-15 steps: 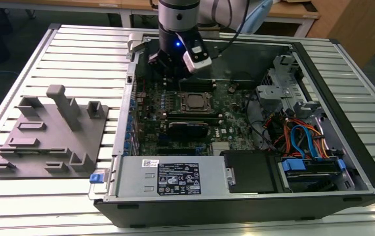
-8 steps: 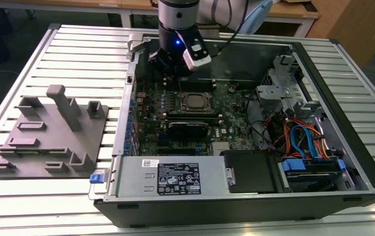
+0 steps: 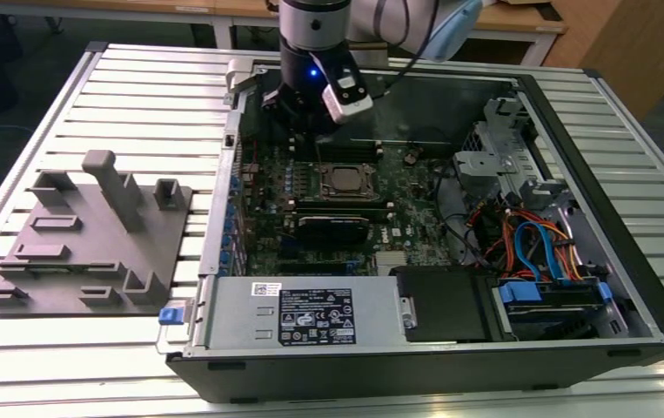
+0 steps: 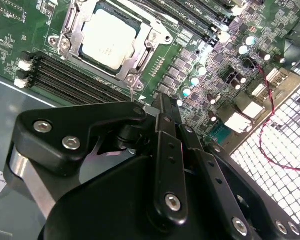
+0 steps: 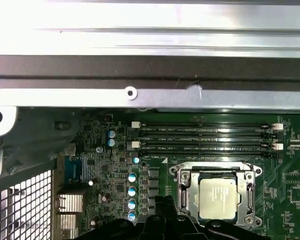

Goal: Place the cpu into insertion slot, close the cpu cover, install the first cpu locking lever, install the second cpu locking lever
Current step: 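Install the first cpu locking lever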

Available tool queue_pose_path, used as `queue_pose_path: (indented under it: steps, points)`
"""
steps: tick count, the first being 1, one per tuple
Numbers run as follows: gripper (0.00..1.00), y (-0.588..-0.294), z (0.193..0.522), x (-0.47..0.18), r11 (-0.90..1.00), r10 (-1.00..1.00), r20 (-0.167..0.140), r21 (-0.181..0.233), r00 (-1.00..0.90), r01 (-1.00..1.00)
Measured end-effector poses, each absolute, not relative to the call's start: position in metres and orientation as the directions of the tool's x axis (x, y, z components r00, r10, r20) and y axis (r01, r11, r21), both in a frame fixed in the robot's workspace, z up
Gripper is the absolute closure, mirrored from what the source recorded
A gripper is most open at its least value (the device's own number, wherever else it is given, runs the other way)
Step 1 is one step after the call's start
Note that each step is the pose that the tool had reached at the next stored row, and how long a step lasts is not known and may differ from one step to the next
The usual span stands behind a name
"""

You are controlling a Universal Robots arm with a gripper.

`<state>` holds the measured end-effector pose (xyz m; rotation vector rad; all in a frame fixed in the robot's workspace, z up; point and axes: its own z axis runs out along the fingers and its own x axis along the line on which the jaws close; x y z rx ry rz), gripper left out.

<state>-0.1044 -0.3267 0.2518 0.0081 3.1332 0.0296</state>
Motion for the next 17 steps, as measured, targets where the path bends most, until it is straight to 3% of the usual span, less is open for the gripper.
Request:
queue_pose_path:
  steps: [17]
  points:
    - [0.9, -0.306, 0.253, -0.106, 1.0, 0.007, -0.011, 0.019, -1.0, 0.007]
